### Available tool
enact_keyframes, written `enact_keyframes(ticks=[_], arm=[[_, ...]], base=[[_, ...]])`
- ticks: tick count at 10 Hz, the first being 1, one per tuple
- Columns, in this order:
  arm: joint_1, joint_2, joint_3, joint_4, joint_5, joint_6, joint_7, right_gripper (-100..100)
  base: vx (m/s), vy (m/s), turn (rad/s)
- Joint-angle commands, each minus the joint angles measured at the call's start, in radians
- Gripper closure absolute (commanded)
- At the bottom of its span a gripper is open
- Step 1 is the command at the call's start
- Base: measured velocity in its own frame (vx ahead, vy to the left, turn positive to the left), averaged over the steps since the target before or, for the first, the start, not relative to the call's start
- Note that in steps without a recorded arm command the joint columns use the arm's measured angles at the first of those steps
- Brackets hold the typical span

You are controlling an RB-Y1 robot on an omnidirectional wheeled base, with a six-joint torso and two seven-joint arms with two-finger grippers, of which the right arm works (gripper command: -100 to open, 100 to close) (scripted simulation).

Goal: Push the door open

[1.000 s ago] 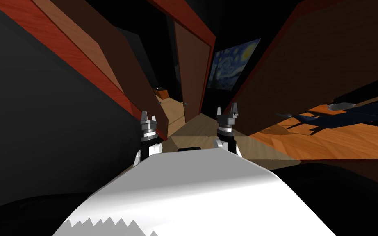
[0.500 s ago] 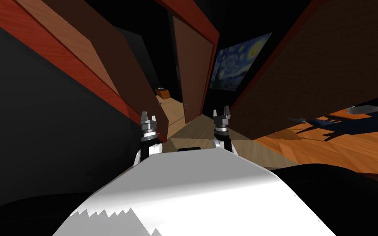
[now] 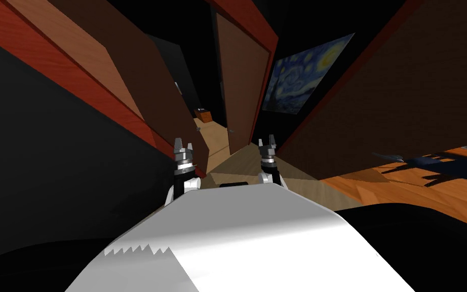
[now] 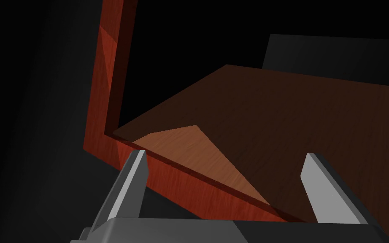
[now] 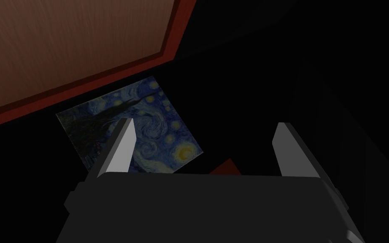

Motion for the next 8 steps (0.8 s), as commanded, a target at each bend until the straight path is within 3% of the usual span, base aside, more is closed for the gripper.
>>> enact_keyframes(ticks=[1, 8], arm=[[-0.002, -0.006, 0.015, 0.03, -0.004, -0.008, 0.007, -100], [-0.034, -0.027, 0.056, 0.154, -0.023, -0.028, 0.026, -100]], base=[[0.166, -0.037, 0.068], [0.099, -0.035, 0.055]])
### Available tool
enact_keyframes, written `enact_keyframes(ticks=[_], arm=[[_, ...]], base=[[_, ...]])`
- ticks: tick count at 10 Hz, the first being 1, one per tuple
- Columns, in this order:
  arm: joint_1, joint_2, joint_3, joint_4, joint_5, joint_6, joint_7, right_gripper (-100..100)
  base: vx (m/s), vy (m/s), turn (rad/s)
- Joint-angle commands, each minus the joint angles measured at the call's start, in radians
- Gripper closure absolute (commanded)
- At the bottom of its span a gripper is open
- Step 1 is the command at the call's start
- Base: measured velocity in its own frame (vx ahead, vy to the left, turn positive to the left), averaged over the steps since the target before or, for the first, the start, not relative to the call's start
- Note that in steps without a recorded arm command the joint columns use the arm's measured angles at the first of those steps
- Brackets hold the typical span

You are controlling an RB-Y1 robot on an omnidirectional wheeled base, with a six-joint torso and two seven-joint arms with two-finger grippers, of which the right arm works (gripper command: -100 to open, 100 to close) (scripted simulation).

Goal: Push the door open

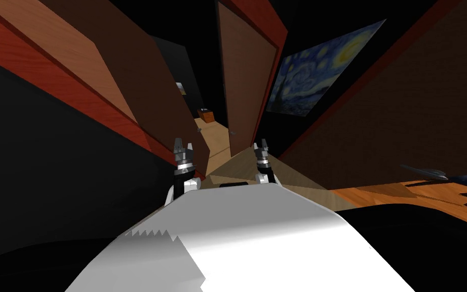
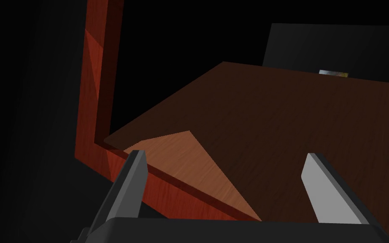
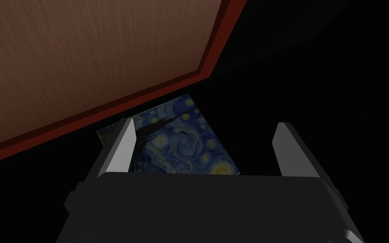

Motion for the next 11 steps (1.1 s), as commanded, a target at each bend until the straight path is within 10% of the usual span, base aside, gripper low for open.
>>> enact_keyframes(ticks=[1, 11], arm=[[-0.005, -0.003, 0.013, 0.032, -0.003, -0.009, 0.006, -100], [-0.056, -0.03, 0.077, 0.228, -0.034, -0.042, 0.035, -100]], base=[[0.094, -0.048, 0.056], [0.093, -0.039, 0.063]])
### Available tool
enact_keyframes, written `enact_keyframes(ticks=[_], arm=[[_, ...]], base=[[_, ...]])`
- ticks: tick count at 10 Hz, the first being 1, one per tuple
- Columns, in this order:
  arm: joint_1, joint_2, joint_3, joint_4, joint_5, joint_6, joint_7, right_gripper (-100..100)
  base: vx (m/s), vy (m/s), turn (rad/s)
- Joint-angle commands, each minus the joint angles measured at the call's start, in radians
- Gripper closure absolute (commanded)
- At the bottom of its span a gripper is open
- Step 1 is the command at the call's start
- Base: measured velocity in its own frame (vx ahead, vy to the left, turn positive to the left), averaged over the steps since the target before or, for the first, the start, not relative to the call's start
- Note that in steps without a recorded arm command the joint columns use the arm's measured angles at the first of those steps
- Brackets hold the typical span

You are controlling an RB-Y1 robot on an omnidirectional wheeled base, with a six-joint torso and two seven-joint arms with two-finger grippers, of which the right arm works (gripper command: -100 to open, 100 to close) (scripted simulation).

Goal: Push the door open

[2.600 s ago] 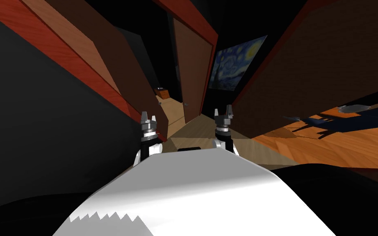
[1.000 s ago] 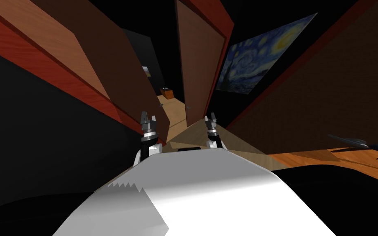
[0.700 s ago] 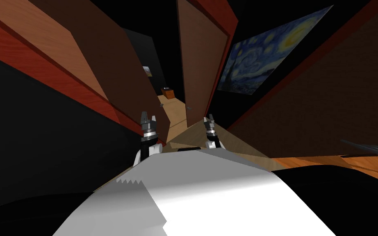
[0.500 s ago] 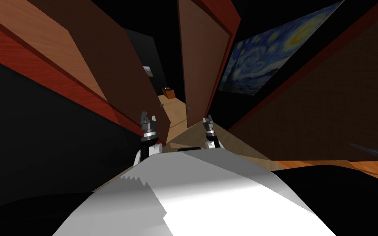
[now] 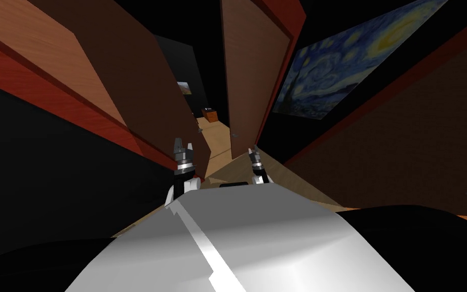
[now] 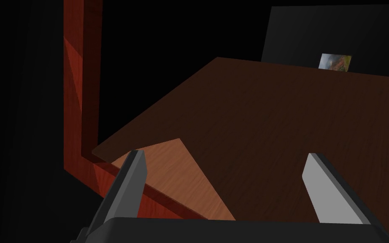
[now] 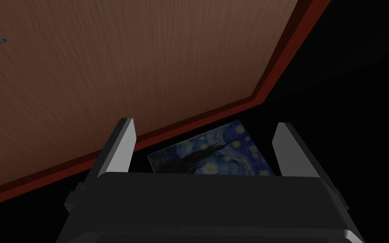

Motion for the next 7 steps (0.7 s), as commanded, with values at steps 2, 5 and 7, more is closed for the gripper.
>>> enact_keyframes(ticks=[2, 5, 7], arm=[[-0.016, -0.01, 0.014, 0.052, -0.01, -0.007, 0.006, -100], [-0.037, -0.019, 0.041, 0.132, -0.023, -0.021, 0.018, -100], [-0.047, -0.024, 0.054, 0.172, -0.029, -0.027, 0.024, -100]], base=[[0.088, -0.049, 0.068], [0.144, -0.062, 0.094], [0.078, -0.052, 0.046]])
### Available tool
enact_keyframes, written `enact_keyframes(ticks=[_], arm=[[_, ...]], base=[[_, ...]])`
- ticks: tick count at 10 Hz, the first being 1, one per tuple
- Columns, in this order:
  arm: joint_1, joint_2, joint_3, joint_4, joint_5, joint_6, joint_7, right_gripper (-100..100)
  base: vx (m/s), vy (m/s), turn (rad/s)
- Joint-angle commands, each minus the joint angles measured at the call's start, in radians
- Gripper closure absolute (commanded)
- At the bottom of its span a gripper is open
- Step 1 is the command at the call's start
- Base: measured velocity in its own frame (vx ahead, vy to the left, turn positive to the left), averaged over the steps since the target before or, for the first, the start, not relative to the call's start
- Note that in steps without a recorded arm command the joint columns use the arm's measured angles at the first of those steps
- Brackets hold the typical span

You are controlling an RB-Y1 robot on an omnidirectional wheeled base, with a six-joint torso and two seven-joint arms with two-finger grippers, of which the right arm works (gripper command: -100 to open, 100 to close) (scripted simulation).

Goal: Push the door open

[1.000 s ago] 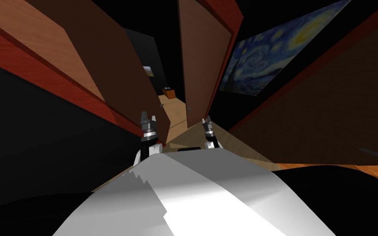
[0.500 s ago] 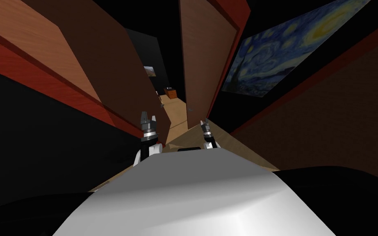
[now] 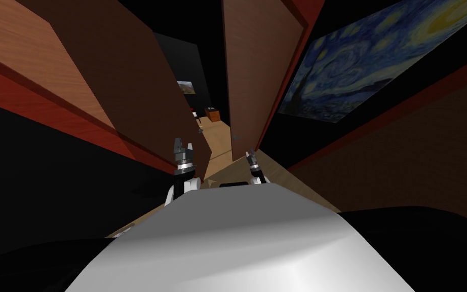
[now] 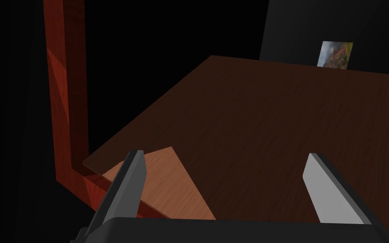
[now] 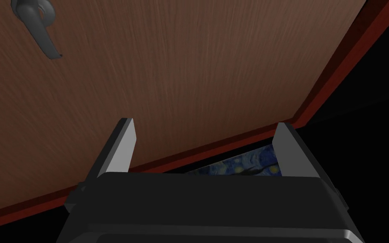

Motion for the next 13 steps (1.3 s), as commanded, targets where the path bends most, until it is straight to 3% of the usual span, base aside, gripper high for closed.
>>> enact_keyframes(ticks=[1, 13], arm=[[-0.008, -0.002, 0.012, 0.036, -0.004, -0.009, 0.006, -100], [-0.071, -0.026, 0.092, 0.277, -0.041, -0.05, 0.043, -100]], base=[[0.081, -0.045, 0.074], [0.096, -0.057, 0.064]])
